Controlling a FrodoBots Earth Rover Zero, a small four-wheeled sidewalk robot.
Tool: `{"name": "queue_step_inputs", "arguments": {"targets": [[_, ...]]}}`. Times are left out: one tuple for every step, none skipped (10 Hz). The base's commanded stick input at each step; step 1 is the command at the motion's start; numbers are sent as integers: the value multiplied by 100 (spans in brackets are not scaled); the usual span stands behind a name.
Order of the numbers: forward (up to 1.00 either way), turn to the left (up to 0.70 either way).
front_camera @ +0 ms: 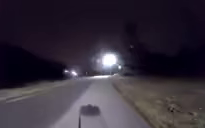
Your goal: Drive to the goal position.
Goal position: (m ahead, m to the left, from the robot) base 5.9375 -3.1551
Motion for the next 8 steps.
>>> {"name": "queue_step_inputs", "arguments": {"targets": [[70,0],[70,0],[70,0],[70,0],[70,0],[70,0],[70,0],[70,0]]}}
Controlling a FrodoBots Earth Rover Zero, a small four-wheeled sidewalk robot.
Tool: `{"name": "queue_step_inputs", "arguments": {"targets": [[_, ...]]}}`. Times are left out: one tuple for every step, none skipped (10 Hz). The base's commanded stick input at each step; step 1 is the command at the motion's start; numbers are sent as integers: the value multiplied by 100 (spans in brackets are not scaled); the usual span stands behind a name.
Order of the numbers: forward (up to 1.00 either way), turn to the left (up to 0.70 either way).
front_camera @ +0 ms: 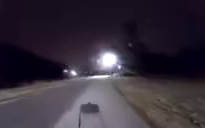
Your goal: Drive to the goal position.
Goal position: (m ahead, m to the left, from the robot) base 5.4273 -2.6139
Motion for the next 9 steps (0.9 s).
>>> {"name": "queue_step_inputs", "arguments": {"targets": [[70,0],[70,0],[70,0],[70,0],[70,0],[70,0],[70,0],[70,0],[70,0]]}}
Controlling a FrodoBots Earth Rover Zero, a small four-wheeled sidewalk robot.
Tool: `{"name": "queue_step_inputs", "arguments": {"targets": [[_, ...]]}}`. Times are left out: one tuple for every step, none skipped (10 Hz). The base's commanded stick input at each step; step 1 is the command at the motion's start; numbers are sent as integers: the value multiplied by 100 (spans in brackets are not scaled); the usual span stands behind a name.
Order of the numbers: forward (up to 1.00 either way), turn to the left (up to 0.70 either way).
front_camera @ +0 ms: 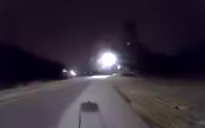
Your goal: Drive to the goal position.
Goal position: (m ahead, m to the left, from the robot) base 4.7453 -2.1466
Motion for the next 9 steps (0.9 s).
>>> {"name": "queue_step_inputs", "arguments": {"targets": [[70,0],[70,0],[14,0],[70,0],[70,0],[70,0],[70,0],[70,0],[70,0]]}}
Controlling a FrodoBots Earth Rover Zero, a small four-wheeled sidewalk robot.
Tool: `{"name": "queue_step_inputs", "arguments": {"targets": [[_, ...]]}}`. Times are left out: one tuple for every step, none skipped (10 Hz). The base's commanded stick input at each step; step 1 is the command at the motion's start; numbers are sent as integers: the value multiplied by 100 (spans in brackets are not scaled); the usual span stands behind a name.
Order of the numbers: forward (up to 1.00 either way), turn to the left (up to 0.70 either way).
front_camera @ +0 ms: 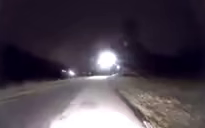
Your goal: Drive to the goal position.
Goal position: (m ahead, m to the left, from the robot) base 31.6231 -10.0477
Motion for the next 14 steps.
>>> {"name": "queue_step_inputs", "arguments": {"targets": [[70,0],[70,0],[70,0],[70,0],[70,0],[70,0],[70,0],[70,0],[70,0],[70,0],[70,0],[70,0],[70,0],[70,0]]}}
